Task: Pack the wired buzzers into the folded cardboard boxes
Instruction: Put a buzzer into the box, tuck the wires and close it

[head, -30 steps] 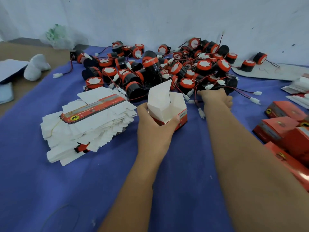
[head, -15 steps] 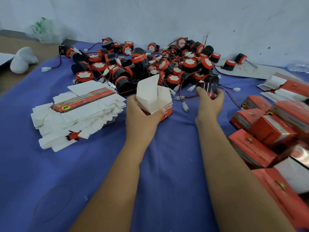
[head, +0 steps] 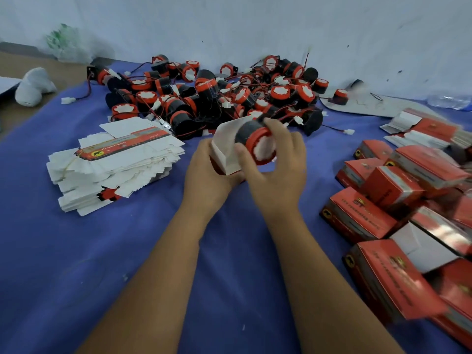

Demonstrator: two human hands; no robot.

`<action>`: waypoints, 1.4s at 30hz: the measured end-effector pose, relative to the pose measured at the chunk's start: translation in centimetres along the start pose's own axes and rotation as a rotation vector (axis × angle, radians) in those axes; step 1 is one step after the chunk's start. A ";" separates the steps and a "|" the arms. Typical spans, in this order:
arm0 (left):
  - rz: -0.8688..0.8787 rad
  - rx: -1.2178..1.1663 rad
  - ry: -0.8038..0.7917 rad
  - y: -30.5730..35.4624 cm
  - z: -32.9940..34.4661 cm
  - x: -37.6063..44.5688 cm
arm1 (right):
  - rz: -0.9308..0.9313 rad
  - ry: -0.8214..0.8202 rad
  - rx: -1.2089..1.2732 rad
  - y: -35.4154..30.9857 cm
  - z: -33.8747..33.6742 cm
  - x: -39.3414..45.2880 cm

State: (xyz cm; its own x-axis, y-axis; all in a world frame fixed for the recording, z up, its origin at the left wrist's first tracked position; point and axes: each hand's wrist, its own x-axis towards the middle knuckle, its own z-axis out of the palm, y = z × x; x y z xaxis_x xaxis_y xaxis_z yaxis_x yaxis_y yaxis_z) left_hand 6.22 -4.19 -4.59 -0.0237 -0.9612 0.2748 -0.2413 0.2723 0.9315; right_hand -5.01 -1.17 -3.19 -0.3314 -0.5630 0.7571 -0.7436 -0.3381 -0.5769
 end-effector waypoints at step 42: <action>-0.015 -0.075 -0.125 -0.6 -0.3 0.4 | -0.143 -0.204 -0.323 0.5 0.8 -0.2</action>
State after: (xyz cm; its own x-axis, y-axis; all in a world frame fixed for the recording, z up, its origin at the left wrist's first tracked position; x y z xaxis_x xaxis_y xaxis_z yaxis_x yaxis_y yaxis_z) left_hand 6.62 -4.78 -5.00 -0.1426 -0.9620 0.2330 -0.1697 0.2557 0.9517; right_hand -4.85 -1.83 -3.84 -0.1131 -0.6767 0.7275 -0.9288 -0.1881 -0.3192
